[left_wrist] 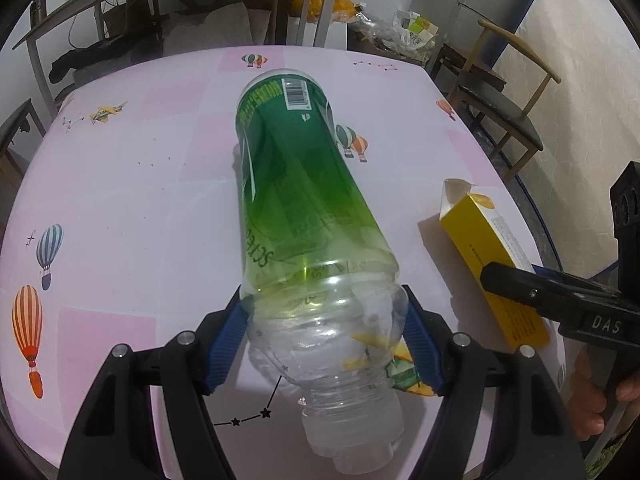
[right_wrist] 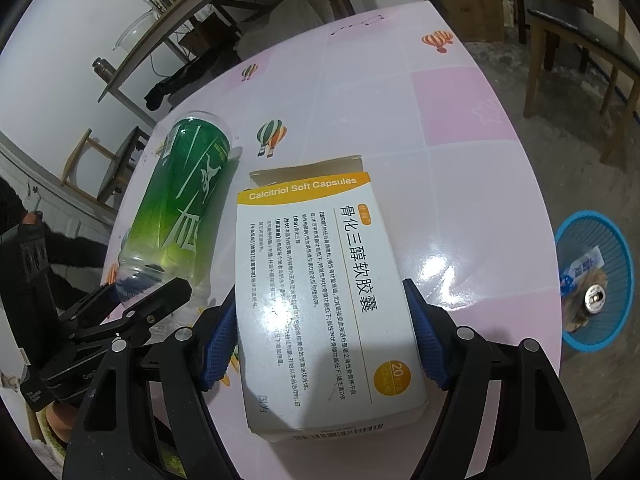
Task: Collect trash
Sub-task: 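Lift the bottle with the left tool while the right tool lifts the box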
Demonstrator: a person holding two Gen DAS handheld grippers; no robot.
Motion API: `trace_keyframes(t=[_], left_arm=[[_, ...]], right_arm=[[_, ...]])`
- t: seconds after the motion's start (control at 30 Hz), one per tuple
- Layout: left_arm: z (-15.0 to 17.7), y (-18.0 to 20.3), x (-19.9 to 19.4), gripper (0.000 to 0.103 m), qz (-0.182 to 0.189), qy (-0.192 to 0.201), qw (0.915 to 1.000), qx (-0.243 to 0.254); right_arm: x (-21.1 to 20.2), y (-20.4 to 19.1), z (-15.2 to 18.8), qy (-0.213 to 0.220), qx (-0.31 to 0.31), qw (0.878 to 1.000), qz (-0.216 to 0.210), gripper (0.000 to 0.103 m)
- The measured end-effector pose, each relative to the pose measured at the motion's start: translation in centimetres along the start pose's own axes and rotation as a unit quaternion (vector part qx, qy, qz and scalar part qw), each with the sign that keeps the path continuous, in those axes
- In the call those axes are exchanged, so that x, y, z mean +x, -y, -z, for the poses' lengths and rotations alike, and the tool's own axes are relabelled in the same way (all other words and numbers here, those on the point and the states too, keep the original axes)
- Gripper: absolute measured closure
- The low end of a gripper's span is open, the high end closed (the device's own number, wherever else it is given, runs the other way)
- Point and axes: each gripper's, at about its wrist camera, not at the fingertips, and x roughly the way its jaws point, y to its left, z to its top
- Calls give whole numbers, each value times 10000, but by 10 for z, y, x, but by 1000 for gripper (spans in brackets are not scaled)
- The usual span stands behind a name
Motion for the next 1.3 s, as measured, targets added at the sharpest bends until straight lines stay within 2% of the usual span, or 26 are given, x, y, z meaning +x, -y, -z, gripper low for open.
trace_keyframes(t=[1.3], left_arm=[[1, 2, -27, 33, 177, 547, 9983, 28]], right_arm=[[-10, 5, 2, 203, 175, 9995, -136, 33]])
